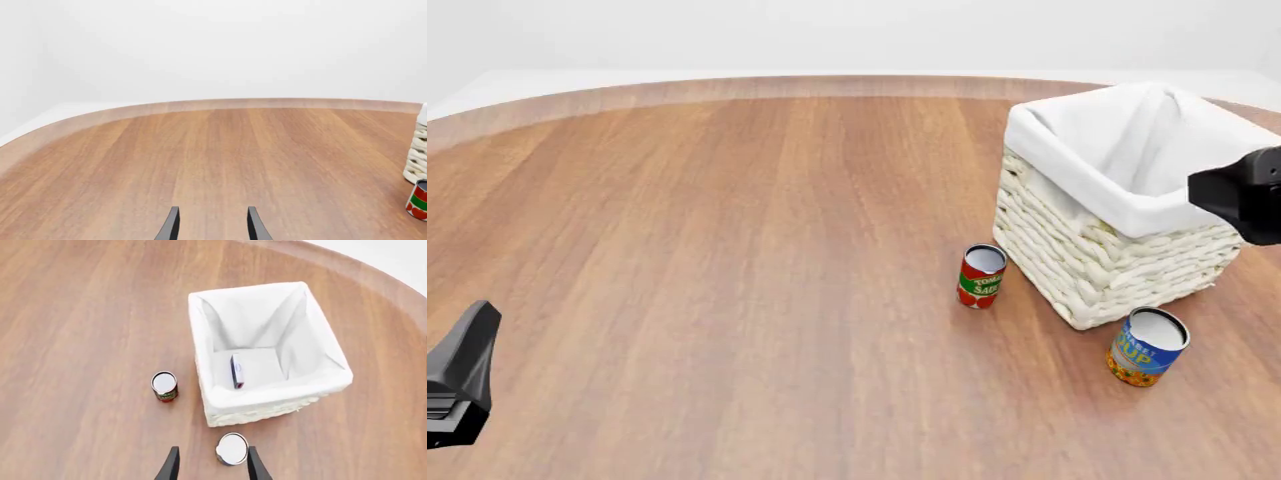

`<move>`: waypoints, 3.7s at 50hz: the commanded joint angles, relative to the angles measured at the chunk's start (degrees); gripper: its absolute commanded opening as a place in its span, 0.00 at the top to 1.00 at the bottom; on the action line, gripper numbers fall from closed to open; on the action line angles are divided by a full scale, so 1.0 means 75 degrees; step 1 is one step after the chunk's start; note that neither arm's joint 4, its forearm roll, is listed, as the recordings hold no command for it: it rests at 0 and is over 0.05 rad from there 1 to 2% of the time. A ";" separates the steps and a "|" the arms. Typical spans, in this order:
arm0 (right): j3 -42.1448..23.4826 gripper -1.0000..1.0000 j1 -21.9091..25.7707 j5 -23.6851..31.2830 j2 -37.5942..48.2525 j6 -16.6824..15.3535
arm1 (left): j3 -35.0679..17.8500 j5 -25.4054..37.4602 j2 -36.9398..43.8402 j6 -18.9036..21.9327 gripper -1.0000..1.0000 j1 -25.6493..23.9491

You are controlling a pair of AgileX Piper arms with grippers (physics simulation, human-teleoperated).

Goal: Pick up the alphabet soup and the cream cheese box, and put them in the basket.

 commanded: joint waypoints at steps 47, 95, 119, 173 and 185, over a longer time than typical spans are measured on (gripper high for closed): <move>0.1157 0.00 -0.0775 0.0515 -0.0620 -0.0560 | 0.0000 0.0000 0.0000 0.0000 0.00 0.0000; 0.2541 0.00 -0.1123 -0.0938 -0.0572 -0.0478 | 0.0000 0.0000 0.0000 0.0000 0.00 0.0000; 0.3684 0.00 -0.1508 -0.2409 0.0227 -0.0663 | 0.0000 0.0000 0.0000 0.0000 0.00 0.0000; 0.5171 0.00 -0.1619 -0.4394 0.1397 -0.0542 | 0.0000 0.0000 0.0000 0.0000 0.00 0.0000; 0.5141 0.00 -0.1615 -0.4761 0.1816 -0.0562 | 0.0000 0.0000 0.0000 0.0000 0.00 0.0000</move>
